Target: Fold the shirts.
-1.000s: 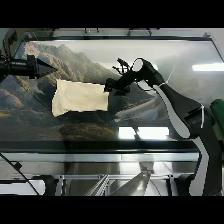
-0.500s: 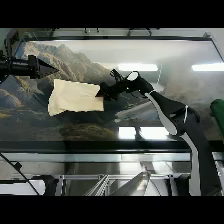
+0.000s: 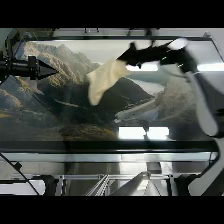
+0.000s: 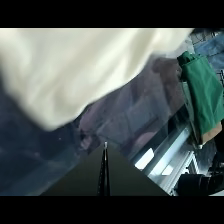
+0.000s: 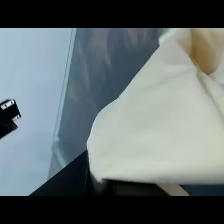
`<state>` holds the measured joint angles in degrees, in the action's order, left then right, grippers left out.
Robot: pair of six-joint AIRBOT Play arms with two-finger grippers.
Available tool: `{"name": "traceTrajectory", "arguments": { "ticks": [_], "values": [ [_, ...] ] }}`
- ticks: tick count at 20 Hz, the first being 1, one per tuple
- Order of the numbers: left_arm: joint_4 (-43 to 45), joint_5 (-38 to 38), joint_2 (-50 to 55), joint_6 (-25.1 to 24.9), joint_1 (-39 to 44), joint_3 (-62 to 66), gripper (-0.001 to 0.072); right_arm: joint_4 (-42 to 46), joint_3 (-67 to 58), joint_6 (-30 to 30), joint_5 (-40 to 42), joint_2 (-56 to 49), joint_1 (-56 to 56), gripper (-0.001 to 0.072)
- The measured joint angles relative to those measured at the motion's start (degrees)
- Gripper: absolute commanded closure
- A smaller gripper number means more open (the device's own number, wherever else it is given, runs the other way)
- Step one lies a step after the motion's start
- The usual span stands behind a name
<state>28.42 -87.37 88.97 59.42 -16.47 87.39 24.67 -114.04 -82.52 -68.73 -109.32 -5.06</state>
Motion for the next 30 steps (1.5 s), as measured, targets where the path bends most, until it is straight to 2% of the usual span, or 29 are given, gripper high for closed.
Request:
{"name": "traceTrajectory", "arguments": {
  "ticks": [5,8,13,17,18,19,22,25,26,27,30],
  "values": [
    [0.0,-1.1,0.0,0.0,0.5,0.0,0.0702,16.3,0.0,-10.2,-6.2,15.1,24.7,0.0695],
    [0.0,-1.4,0.0,0.0,1.6,0.0,0.0702,26.6,0.0,-14.5,-14.8,19.3,40.3,0.0696],
    [0.0,-1.4,0.0,0.0,5.5,0.0,0.0702,41.4,2.3,-17.4,-29.6,21.2,58.6,0.0695],
    [0.0,-1.1,0.0,0.0,9.1,0.0,0.0701,46.3,6.9,-17.5,-34.3,22.8,67.7,0.0688],
    [0.0,-1.1,0.0,0.0,9.8,0.0,0.0701,47.8,8.2,-17.2,-34.9,23.2,69.4,0.0550],
    [0.0,-1.1,0.0,0.0,10.5,0.0,0.0701,49.3,9.7,-16.7,-35.3,23.6,70.9,0.0357],
    [0.0,-1.1,0.0,0.0,12.0,0.0,0.0701,52.1,14.5,-15.8,-36.3,24.5,74.2,0.0345],
    [0.0,-1.1,0.0,0.0,12.7,0.0,0.0701,52.5,17.6,-15.6,-36.5,24.9,75.6,0.0354],
    [0.0,-1.1,0.0,0.0,12.8,0.0,0.0700,51.1,18.1,-15.6,-36.5,25.0,75.7,0.0488],
    [0.0,-1.2,0.0,0.0,12.8,0.0,0.0700,48.4,18.4,-15.9,-36.5,25.0,75.5,0.0684],
    [0.0,-1.4,0.0,0.0,12.9,1.1,0.0703,37.5,19.1,-16.5,-36.3,25.0,71.9,0.0694]
  ]
}}
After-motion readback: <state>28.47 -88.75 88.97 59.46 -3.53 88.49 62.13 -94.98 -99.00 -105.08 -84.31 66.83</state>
